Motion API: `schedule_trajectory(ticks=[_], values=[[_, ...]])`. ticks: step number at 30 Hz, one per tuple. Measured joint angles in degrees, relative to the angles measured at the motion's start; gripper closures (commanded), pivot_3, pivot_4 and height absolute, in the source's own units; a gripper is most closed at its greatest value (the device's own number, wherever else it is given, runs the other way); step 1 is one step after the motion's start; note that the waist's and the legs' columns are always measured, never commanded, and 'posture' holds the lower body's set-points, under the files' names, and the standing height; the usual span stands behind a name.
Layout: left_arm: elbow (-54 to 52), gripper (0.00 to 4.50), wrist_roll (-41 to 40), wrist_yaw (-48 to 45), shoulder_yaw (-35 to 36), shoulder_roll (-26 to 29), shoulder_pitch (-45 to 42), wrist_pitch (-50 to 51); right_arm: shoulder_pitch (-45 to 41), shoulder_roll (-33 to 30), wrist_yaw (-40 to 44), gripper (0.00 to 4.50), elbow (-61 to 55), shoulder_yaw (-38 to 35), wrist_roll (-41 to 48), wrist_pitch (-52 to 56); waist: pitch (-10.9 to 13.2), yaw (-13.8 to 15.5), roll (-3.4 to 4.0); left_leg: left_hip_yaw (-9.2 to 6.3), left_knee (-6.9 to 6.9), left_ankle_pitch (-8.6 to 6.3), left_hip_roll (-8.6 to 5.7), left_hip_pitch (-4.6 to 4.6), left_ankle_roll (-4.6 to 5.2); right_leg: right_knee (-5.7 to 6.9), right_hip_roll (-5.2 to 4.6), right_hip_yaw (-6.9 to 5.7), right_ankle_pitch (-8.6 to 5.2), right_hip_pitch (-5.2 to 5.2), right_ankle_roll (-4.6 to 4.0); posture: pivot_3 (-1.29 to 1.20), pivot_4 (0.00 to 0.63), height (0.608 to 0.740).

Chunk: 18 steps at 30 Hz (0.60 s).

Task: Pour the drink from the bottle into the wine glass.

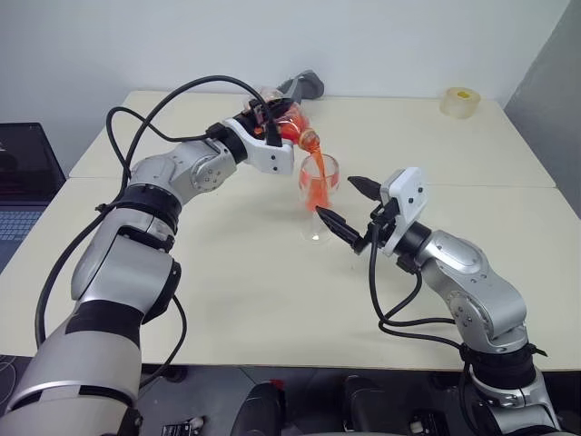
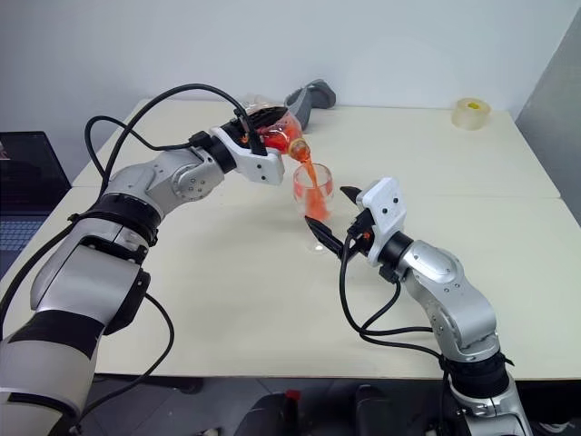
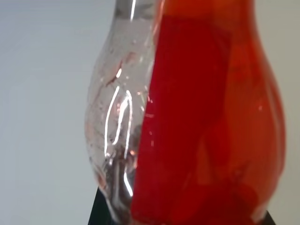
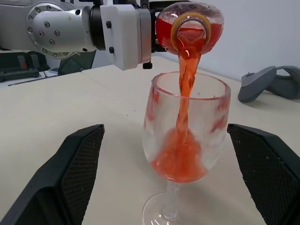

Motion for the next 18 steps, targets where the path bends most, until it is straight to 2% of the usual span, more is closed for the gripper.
schedule_trajectory(ticks=[18], values=[[0.0,3.6,1.4,1.9,-0.7,0.3,-0.9,0.5,0.0,0.0,0.3,0.0,0.0,0.0,0.0,0.0,0.0,0.0,0.0,0.01,0.02,0.0,0.0,0.01,0.0,0.03,0.0,0.01,0.0,0.0,0.0,0.0,0.15,0.74]])
